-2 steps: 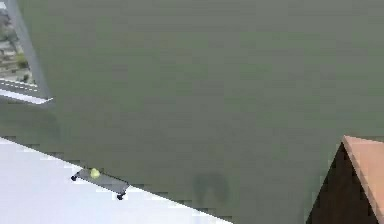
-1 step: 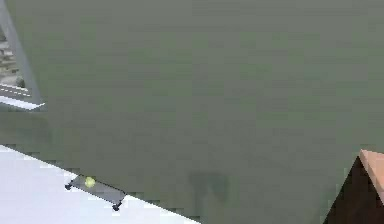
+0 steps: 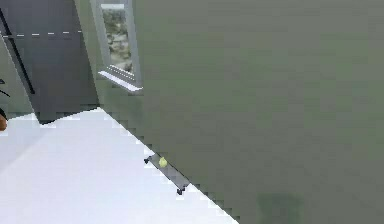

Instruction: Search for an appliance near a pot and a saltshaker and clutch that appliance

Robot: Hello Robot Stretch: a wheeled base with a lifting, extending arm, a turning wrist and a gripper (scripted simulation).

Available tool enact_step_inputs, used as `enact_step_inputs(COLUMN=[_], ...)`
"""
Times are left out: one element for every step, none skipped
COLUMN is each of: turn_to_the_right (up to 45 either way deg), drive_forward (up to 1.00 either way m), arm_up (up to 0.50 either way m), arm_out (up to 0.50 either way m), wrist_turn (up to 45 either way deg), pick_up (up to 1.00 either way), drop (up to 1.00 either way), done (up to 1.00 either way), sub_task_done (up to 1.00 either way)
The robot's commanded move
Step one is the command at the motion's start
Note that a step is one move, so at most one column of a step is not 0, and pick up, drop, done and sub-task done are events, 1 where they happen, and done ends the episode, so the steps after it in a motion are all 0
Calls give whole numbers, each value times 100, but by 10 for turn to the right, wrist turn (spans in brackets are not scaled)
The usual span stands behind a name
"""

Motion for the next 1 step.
enact_step_inputs(turn_to_the_right=[0], drive_forward=[0], arm_up=[50], arm_out=[0], wrist_turn=[0], pick_up=[0], drop=[0], done=[0], sub_task_done=[0])
